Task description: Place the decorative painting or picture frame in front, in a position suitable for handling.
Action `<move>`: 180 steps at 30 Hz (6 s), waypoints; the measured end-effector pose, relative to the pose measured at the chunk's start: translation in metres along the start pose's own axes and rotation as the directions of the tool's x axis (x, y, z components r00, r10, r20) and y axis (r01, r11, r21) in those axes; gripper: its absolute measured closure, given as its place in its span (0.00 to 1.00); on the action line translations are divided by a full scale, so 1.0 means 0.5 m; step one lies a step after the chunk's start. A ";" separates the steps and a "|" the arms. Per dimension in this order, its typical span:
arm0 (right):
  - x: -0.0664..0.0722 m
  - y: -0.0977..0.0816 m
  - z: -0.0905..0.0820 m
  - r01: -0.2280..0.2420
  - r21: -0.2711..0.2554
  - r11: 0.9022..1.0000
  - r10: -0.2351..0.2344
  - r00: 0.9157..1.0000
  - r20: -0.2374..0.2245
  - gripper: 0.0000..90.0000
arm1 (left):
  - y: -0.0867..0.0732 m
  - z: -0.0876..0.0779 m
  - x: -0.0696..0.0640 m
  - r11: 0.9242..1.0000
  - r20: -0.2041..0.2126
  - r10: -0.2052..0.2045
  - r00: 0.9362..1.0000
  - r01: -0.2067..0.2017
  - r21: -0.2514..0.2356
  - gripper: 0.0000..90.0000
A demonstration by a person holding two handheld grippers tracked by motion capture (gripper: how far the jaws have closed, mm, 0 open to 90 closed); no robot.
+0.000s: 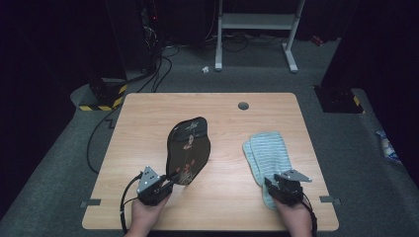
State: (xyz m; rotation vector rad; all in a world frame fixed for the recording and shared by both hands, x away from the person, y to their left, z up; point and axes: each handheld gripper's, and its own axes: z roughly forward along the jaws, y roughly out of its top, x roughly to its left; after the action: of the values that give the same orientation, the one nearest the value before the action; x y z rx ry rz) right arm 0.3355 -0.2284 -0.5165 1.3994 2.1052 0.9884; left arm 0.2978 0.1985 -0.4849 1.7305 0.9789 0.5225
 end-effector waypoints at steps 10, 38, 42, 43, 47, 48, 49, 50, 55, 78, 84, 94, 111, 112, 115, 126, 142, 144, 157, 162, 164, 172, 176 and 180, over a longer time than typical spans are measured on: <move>0.097 0.005 0.016 0.084 -0.002 0.996 -0.084 0.987 -0.140 0.60 | -0.007 -0.009 -0.006 1.000 0.002 0.025 1.000 -0.025 -0.008 0.85; 0.098 0.097 0.099 0.065 0.154 0.986 -0.059 0.998 -0.038 0.18 | -0.006 -0.004 0.020 1.000 0.031 0.026 0.999 -0.026 -0.012 0.41; 0.107 0.086 0.101 0.088 0.157 0.984 -0.085 0.996 -0.029 0.31 | -0.001 0.000 0.013 0.999 0.027 0.048 0.998 -0.048 -0.007 0.39; 0.109 0.084 0.097 0.099 0.148 0.984 -0.095 0.995 -0.033 0.39 | 0.000 -0.001 0.013 0.998 0.021 0.056 0.998 -0.056 -0.005 0.39; 0.117 0.079 0.085 0.132 0.136 0.982 -0.126 0.991 -0.056 0.71 | 0.003 -0.003 0.014 0.999 0.010 0.049 0.999 -0.049 -0.012 0.39; 0.119 0.076 0.083 0.149 0.127 0.981 -0.142 0.988 -0.061 0.78 | 0.003 -0.004 0.014 0.999 0.008 0.048 0.999 -0.048 -0.014 0.39; 0.121 0.073 0.081 0.156 0.120 0.980 -0.149 0.987 -0.063 0.81 | 0.003 -0.006 0.014 0.999 0.006 0.047 0.999 -0.047 -0.016 0.39; 0.121 0.071 0.079 0.163 0.110 0.980 -0.157 0.985 -0.066 0.83 | 0.003 -0.007 0.016 0.999 0.001 0.047 0.999 -0.047 -0.015 0.40; 0.124 0.071 0.043 0.178 -0.017 0.984 -0.178 0.981 -0.072 0.85 | 0.005 -0.008 0.018 0.999 -0.002 0.041 0.999 -0.041 -0.021 0.44; 0.209 0.185 -0.101 0.227 -0.337 0.914 -0.276 0.955 -0.107 0.84 | -0.001 -0.003 0.018 0.998 0.015 0.057 0.998 -0.057 -0.042 0.61; 0.256 0.234 -0.086 0.276 -0.362 0.890 -0.340 0.931 -0.128 0.83 | -0.003 0.000 0.013 0.997 0.016 0.071 0.997 -0.070 -0.036 0.66; 0.313 0.294 -0.048 0.287 -0.432 0.855 -0.381 0.913 -0.146 0.82 | -0.007 0.002 0.010 0.994 0.037 0.100 0.994 -0.098 -0.043 0.77; 0.349 0.341 0.008 0.244 -0.495 0.834 -0.358 0.922 -0.150 0.79 | -0.011 0.005 0.014 0.991 0.031 0.121 0.992 -0.120 -0.059 0.85; 0.344 0.342 0.014 0.235 -0.491 0.839 -0.347 0.926 -0.151 0.79 | -0.012 0.005 0.014 0.991 0.030 0.121 0.992 -0.119 -0.059 0.85; 0.335 0.345 0.024 0.216 -0.486 0.847 -0.324 0.934 -0.150 0.79 | -0.011 0.005 0.011 0.991 0.025 0.122 0.992 -0.121 -0.057 0.85; 0.385 0.328 -0.012 0.244 -0.528 0.814 -0.389 0.903 -0.182 0.79 | -0.011 0.007 -0.006 0.989 -0.007 0.139 0.990 -0.140 -0.052 0.85; 0.365 0.352 -0.011 0.251 -0.535 0.807 -0.377 0.915 -0.140 0.79 | -0.010 0.011 -0.011 0.986 -0.009 0.154 0.988 -0.154 -0.057 0.85; 0.360 0.358 -0.011 0.252 -0.533 0.808 -0.374 0.918 -0.132 0.79 | -0.010 0.011 -0.012 0.986 -0.011 0.158 0.987 -0.158 -0.056 0.84; 0.420 0.330 -0.038 0.272 -0.564 0.779 -0.426 0.890 -0.159 0.80 | -0.009 0.012 -0.015 0.986 -0.015 0.163 0.987 -0.163 -0.046 0.84; 0.399 0.347 -0.026 0.252 -0.556 0.792 -0.399 0.903 -0.158 0.80 | -0.009 0.011 -0.012 0.987 -0.010 0.155 0.988 -0.155 -0.049 0.84; 0.386 0.355 -0.018 0.240 -0.549 0.800 -0.382 0.911 -0.158 0.80 | -0.008 0.011 -0.012 0.987 -0.010 0.154 0.988 -0.154 -0.047 0.84; 0.335 0.379 0.012 0.208 -0.503 0.839 -0.313 0.940 -0.133 0.80 | -0.008 0.012 -0.013 0.987 -0.012 0.152 0.988 -0.152 -0.049 0.84; 0.344 0.376 0.005 0.201 -0.514 0.834 -0.314 0.939 -0.142 0.80 | -0.009 0.012 -0.015 0.986 -0.014 0.160 0.987 -0.160 -0.045 0.84; 0.374 0.362 -0.015 0.226 -0.545 0.807 -0.360 0.920 -0.152 0.80 | -0.009 0.012 -0.016 0.986 -0.017 0.160 0.987 -0.160 -0.046 0.84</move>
State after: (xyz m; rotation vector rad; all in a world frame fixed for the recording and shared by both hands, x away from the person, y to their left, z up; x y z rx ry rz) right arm 0.3662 -0.0166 -0.3685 0.6794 1.9246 1.5139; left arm 0.2961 0.1891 -0.4902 1.7736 0.8342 0.6569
